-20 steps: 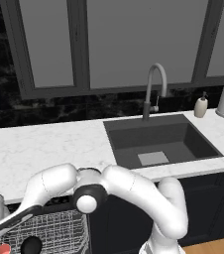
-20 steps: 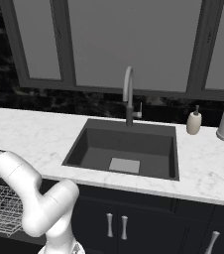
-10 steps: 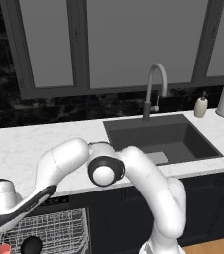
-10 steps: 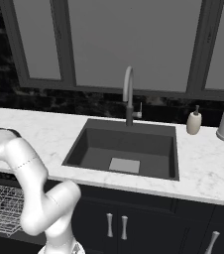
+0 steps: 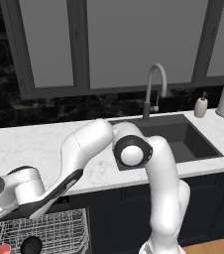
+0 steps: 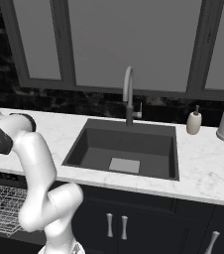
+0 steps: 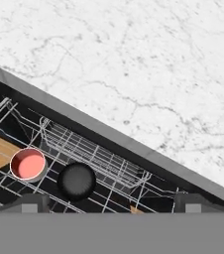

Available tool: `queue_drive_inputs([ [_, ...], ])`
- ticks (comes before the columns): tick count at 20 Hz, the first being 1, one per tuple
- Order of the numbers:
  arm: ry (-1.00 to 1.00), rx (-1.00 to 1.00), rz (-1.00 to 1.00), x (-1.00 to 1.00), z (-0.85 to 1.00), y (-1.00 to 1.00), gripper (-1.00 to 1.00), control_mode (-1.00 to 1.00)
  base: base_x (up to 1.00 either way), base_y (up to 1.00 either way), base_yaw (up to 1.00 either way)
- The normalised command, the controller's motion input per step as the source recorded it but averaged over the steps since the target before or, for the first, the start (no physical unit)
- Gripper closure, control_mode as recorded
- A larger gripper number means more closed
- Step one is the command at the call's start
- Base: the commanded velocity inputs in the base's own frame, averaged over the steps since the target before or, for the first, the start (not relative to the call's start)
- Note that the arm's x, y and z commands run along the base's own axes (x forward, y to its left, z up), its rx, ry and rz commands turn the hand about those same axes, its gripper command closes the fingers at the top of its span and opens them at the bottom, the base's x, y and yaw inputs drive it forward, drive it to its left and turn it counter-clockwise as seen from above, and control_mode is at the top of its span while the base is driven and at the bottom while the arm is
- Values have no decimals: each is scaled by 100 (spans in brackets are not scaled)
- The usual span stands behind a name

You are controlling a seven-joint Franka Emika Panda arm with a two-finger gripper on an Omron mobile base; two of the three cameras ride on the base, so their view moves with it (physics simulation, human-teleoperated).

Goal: Pick up the cup and bowl from the counter, place them in the dishwasher, and close the dishwasher door.

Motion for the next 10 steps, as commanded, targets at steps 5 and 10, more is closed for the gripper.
queue_drive_inputs([
  [5, 0, 5, 0, -2, 9, -10, -100, -100, 0, 0, 0],
  [10, -1, 5, 0, 0, 11, -5, -100, -100, 0, 0, 0],
])
